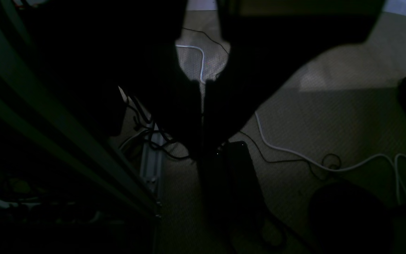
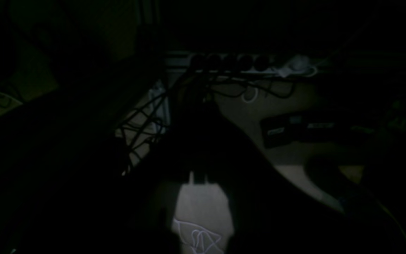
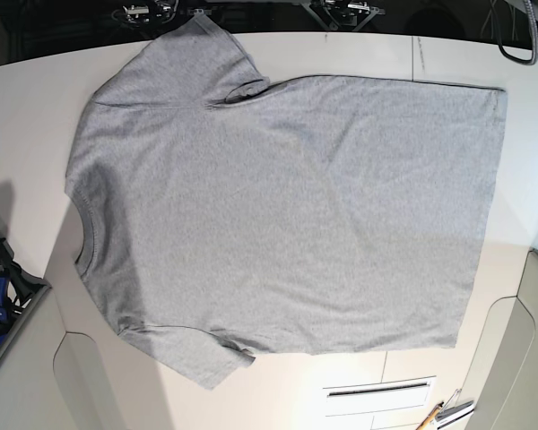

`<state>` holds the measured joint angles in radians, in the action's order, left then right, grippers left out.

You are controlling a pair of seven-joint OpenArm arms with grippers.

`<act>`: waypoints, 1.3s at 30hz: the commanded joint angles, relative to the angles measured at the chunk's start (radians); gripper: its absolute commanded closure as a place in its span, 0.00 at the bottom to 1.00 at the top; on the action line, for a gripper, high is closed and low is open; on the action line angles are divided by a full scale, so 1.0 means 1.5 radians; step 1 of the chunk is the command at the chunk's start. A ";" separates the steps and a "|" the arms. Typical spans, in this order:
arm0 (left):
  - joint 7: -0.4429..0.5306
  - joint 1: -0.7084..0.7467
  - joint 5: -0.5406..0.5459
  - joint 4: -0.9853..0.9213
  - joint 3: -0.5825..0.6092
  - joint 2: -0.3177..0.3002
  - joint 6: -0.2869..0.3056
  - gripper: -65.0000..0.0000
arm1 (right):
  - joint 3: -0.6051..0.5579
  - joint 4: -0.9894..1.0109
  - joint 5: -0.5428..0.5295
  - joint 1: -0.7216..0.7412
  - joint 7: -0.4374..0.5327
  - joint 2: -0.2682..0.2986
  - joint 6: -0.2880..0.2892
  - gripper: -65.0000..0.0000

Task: Fold the T-shirt properly
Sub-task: 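Move both grippers from rest toward the shirt's shoulder corners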

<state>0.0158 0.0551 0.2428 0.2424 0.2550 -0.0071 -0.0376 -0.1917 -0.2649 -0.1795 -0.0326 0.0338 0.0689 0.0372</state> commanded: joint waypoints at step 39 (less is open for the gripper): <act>0.004 0.157 0.025 0.117 -0.001 -0.090 -0.002 0.98 | 0.001 -0.114 -0.003 -0.121 0.010 0.120 0.000 1.00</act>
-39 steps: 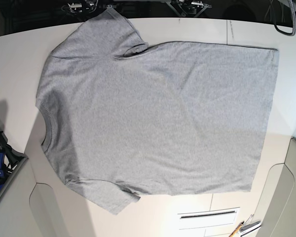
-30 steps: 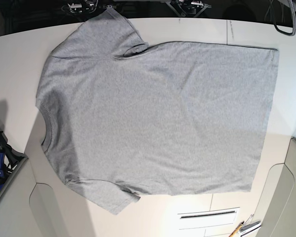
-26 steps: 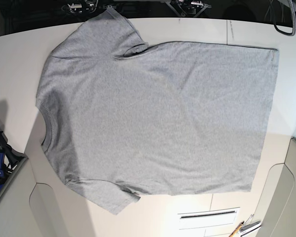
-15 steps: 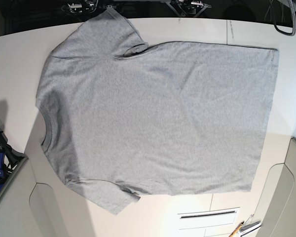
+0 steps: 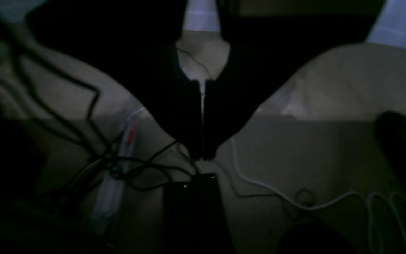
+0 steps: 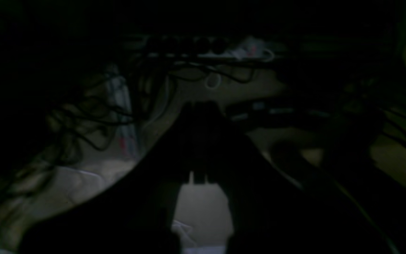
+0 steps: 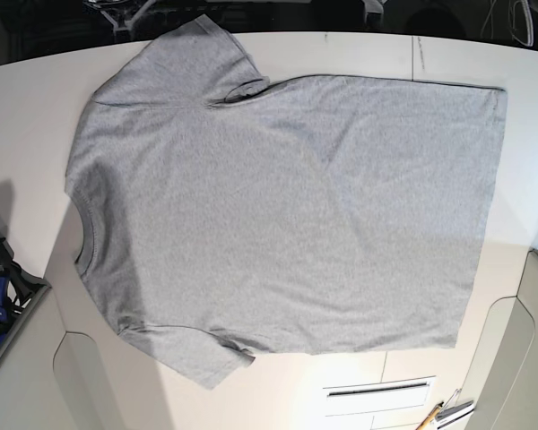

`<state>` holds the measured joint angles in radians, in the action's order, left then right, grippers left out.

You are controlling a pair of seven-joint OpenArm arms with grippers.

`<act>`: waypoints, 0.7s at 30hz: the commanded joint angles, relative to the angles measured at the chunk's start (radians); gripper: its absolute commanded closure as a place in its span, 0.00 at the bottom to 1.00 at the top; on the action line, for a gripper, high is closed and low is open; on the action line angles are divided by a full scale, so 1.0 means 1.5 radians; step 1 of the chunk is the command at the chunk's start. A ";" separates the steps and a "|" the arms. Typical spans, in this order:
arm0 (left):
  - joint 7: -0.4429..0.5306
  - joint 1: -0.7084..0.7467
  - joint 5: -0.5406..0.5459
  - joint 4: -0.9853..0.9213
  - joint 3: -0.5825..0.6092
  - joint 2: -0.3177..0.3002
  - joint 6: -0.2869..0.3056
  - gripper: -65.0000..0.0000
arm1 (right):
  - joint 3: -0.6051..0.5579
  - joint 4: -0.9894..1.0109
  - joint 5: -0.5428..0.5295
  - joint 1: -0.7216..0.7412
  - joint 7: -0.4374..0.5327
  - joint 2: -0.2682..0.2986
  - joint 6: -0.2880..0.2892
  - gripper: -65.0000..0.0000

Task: Fold the T-shirt properly
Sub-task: 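Move both grippers from rest toward the shirt's shoulder corners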

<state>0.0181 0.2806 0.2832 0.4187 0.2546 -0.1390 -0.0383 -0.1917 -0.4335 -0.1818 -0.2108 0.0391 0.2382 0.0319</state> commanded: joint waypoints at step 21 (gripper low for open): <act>-0.183 0.532 0.158 0.762 -0.192 -0.239 0.171 0.98 | 0.159 -0.797 -0.199 -0.525 -0.080 0.151 0.024 1.00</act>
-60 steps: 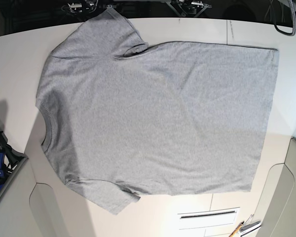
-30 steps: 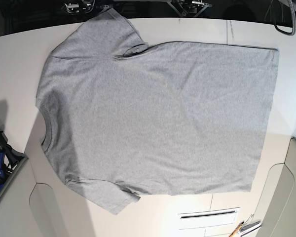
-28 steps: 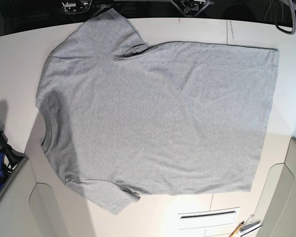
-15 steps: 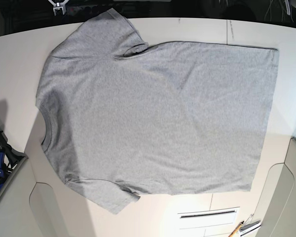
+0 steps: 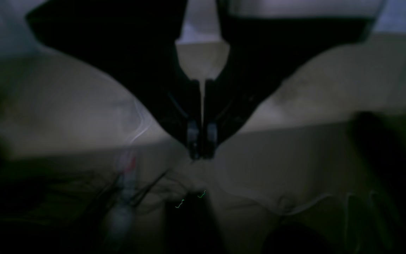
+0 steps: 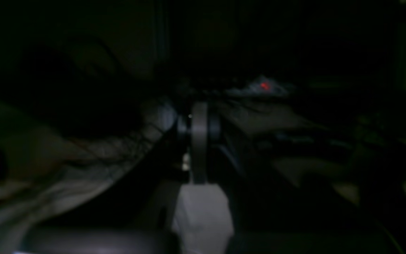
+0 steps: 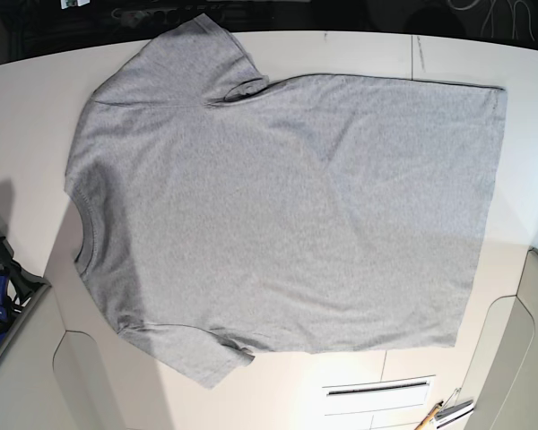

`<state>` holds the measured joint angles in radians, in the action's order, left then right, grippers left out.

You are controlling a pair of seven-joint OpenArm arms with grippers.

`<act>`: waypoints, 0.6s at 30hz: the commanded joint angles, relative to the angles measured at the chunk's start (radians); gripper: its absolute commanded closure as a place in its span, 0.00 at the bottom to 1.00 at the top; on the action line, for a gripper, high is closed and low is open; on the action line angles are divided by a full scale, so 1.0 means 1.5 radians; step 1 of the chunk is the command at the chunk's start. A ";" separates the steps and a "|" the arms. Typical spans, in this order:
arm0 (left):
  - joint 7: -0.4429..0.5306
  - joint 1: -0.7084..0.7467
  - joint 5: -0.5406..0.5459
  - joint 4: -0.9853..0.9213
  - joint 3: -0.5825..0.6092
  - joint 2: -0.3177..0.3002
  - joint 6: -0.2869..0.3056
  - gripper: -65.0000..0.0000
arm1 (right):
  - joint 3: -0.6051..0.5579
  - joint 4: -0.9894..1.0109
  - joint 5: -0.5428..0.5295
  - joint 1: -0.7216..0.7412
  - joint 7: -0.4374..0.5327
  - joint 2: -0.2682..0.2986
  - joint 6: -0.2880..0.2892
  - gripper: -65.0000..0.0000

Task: Fold the T-shirt properly
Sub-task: 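Move both grippers from rest toward the shirt's shoulder corners, then grasp the shirt's shoulder edge with the right gripper and hem corner with the left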

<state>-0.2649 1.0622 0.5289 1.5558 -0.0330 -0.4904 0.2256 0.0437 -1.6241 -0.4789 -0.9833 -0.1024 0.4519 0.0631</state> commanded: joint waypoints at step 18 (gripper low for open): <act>-0.341 0.006 0.449 0.181 -0.297 0.058 0.315 0.98 | 0.423 -0.153 -0.489 0.125 -0.212 -0.183 0.189 1.00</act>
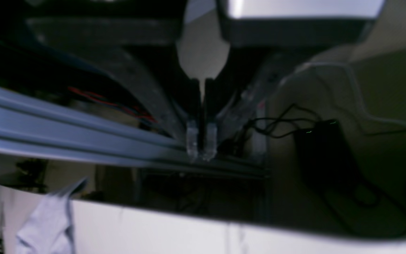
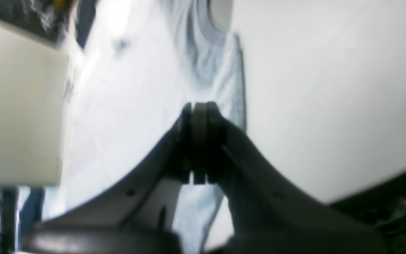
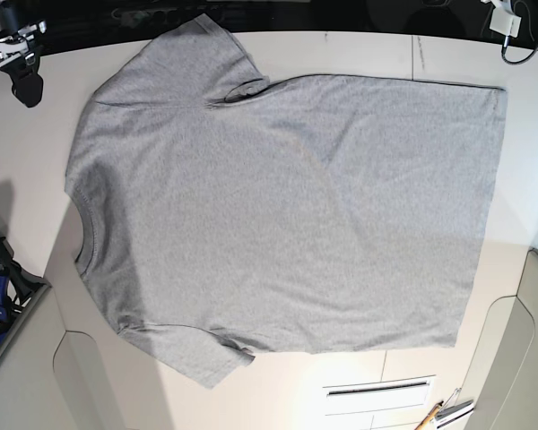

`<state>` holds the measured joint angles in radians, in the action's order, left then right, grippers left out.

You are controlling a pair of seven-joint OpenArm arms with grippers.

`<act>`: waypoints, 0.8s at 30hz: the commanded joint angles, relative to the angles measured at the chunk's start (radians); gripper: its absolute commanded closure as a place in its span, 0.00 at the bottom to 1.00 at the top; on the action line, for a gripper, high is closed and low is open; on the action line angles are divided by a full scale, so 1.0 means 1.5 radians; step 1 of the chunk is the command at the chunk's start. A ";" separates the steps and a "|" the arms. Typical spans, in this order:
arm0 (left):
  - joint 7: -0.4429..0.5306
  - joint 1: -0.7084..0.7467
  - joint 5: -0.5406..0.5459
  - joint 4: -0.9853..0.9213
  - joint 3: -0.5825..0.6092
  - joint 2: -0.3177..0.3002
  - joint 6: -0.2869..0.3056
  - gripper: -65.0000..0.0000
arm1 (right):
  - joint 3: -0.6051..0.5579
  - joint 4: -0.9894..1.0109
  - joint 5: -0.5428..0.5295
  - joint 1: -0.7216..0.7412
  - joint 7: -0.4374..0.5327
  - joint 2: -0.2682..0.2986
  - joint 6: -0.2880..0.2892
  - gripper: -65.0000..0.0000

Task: Fold the T-shirt properly
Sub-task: 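Grasp the shirt's shoulder edge with the right gripper and hem corner with the left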

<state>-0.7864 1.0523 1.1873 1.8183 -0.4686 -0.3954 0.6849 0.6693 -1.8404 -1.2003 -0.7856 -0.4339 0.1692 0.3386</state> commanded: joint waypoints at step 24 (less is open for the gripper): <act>-0.030 -0.074 0.019 0.006 -0.006 -0.003 0.009 0.62 | -0.142 0.112 0.189 0.092 -0.011 -0.067 -0.033 0.52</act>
<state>-0.8371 0.9287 1.1973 1.8175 -0.4709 -0.3885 0.6849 0.4515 -1.6661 -0.9260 -0.6445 -0.4496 0.0631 0.2996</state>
